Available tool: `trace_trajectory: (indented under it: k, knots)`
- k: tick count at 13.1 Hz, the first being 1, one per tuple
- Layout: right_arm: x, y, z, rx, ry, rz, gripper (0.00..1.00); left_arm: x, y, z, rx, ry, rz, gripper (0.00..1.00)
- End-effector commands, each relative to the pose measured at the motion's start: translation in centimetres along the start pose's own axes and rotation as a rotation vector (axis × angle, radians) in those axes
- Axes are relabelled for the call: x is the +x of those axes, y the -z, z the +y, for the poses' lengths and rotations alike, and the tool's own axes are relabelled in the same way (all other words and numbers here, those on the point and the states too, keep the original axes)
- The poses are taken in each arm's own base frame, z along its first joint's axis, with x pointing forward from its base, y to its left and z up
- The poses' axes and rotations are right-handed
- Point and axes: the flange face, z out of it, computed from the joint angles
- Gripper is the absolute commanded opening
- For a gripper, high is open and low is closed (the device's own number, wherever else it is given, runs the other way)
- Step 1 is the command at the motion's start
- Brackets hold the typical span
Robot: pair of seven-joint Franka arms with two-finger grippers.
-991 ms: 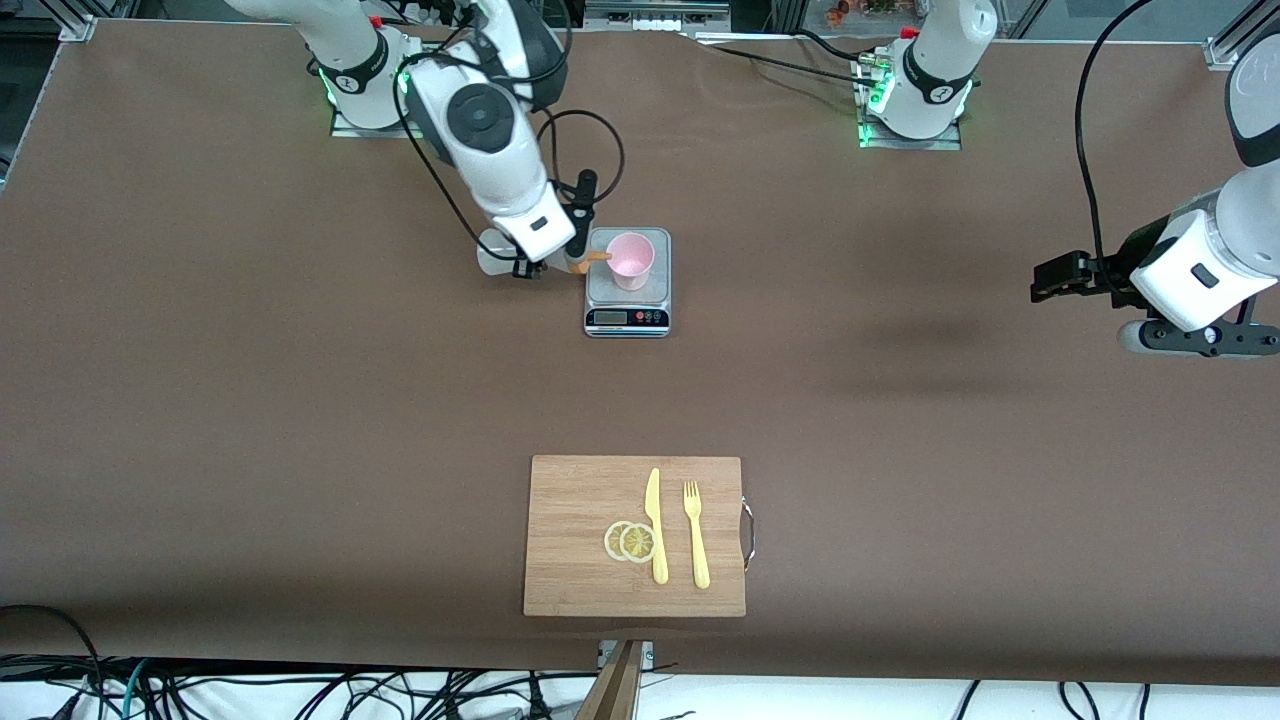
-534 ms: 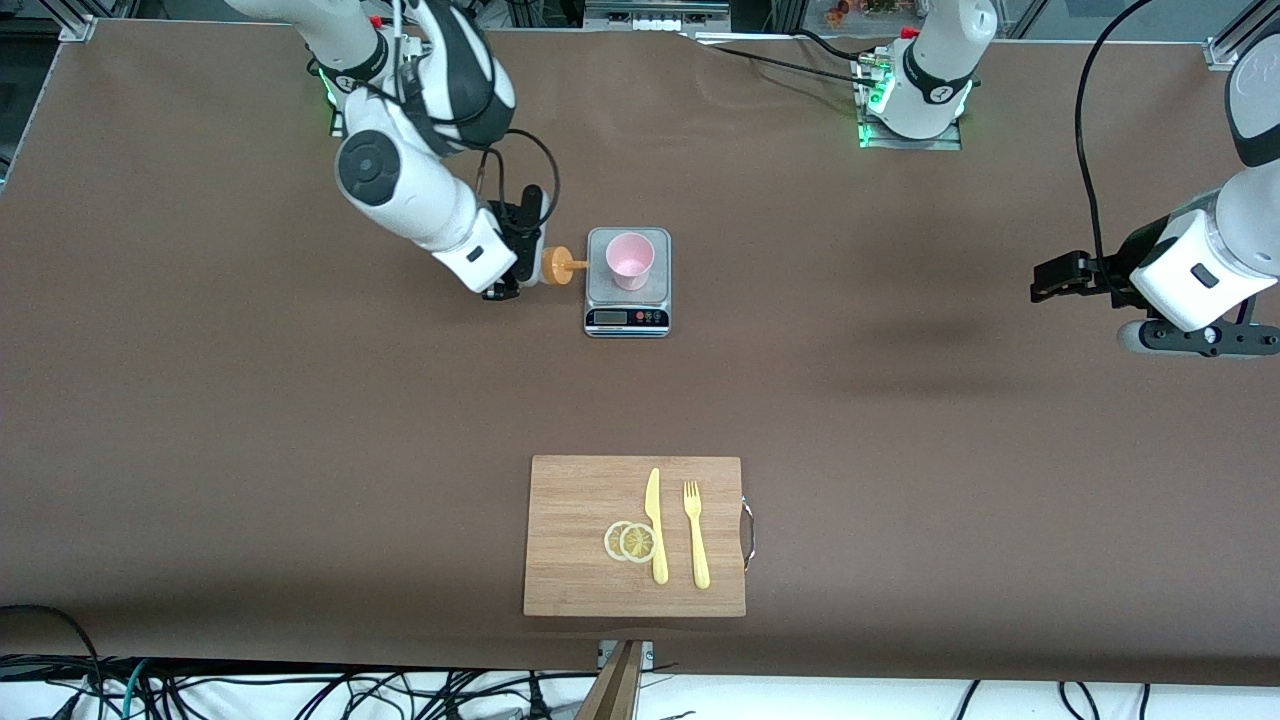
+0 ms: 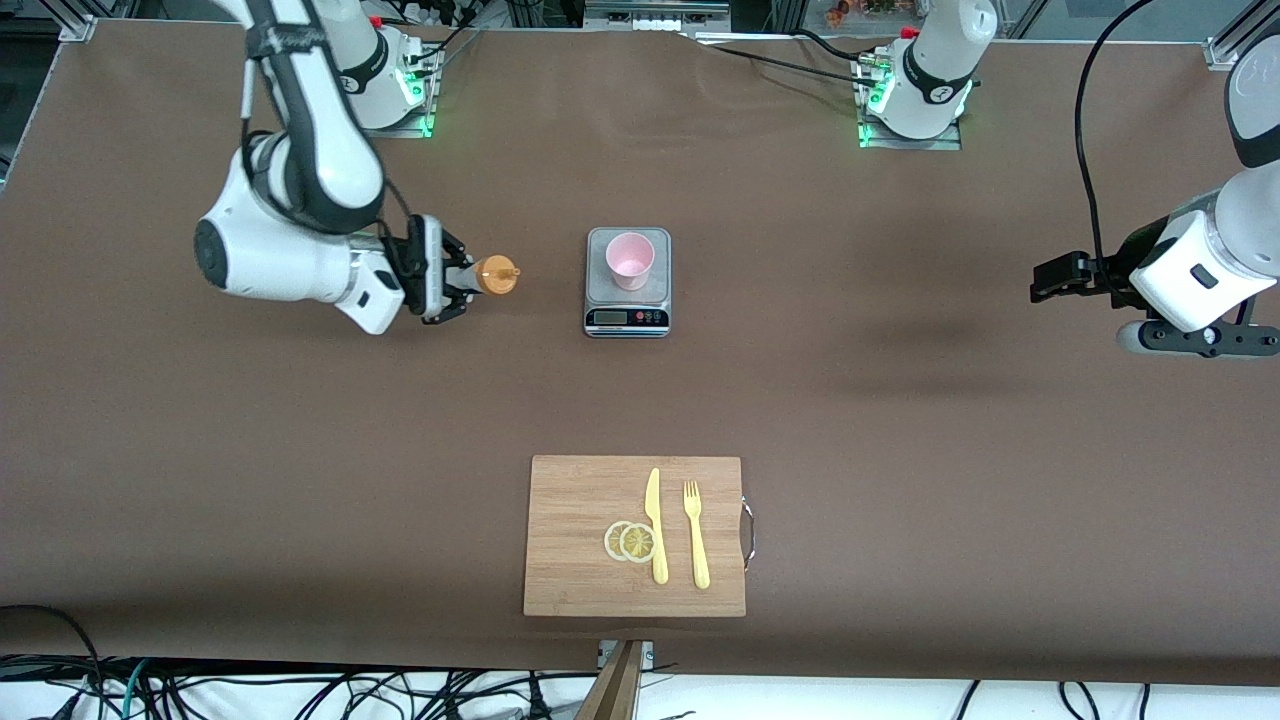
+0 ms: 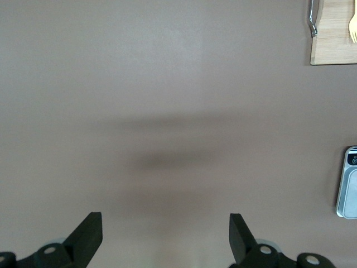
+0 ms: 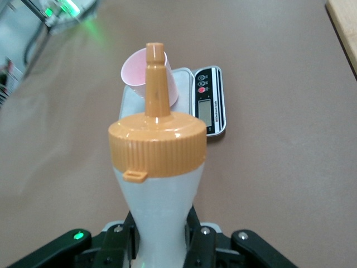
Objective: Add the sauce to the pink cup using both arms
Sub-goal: 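Move the bottle away from the cup with the right gripper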
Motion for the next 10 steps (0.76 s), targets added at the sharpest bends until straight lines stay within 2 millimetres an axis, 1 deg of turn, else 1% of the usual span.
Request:
trace_trajectory:
  k: [1,3,5,7,8,10]
  knots:
    - [-4.6,0.0,1.8,0.062,0.034,0.172,0.27,0.3,0.5,0.0,-0.015,-0.024,0.0,1.0]
    - [-8.5,-0.3,3.4,0.096,0.084,0.257,0.27,0.3,0.5,0.0,-0.015,-0.023,0.0,1.0]
    - [-11.8,0.2,5.0,0.132,0.141,0.323,0.27,0.3,0.5,0.0,-0.015,-0.023,0.0,1.0]
    - [-13.6,1.3,6.3,0.19,0.199,0.383,0.27,0.3,0.5,0.0,-0.015,-0.023,0.0,1.0]
    - [-15.2,1.8,6.9,0.208,0.22,0.414,0.27,0.3,0.5,0.0,-0.015,-0.023,0.0,1.0]
    - [-17.8,1.9,7.8,0.217,0.272,0.447,0.27,0.3,0.5,0.0,-0.015,-0.023,0.0,1.0]
